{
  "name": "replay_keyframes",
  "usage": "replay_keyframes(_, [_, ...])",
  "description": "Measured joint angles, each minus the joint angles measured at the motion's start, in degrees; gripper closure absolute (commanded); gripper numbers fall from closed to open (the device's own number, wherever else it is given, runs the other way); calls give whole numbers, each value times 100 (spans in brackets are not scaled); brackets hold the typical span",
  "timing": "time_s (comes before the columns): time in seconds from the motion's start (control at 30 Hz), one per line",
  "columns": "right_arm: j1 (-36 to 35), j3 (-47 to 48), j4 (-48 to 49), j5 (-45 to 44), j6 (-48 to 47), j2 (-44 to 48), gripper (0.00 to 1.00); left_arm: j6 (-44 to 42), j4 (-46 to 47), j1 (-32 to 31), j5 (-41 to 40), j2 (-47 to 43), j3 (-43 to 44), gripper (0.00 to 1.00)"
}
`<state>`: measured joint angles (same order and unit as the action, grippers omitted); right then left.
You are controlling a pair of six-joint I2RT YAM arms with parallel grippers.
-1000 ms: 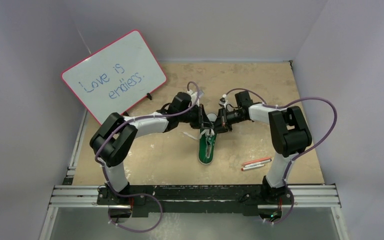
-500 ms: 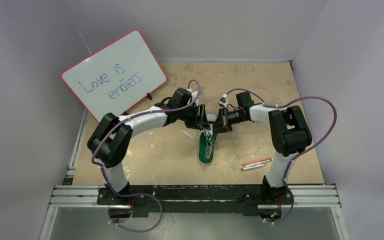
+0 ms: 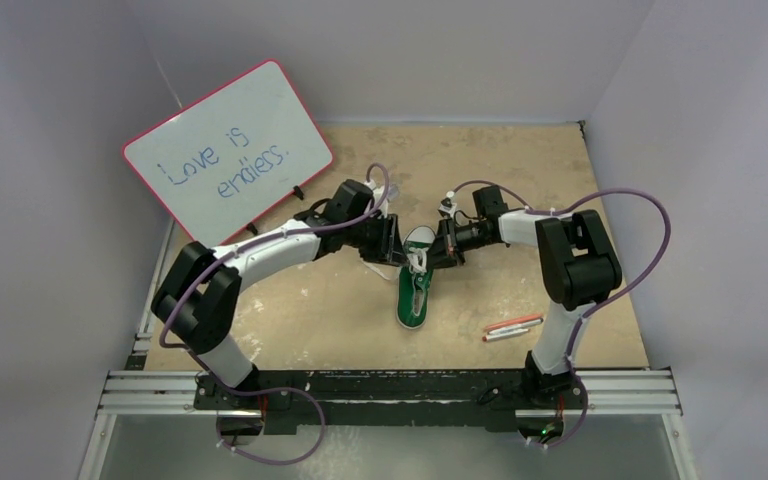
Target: Tie the shoes
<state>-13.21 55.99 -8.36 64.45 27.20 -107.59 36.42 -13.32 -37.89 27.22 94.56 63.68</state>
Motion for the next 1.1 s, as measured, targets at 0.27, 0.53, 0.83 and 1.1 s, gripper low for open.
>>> replay_keyframes(0.27, [11, 2, 0, 28, -7, -15, 100, 195, 57, -162, 177, 103, -315, 87])
replay_keyframes(0.53, [11, 24, -13, 90, -15, -15, 100, 214, 328, -334, 208, 476, -273, 86])
replay_keyframes(0.83, [11, 31, -90, 92, -57, -15, 100, 400, 610, -352, 210, 723, -197, 71])
replay_keyframes(1.1, [11, 74, -238, 111, -181, -15, 100, 498, 734, -352, 216, 824, -24, 70])
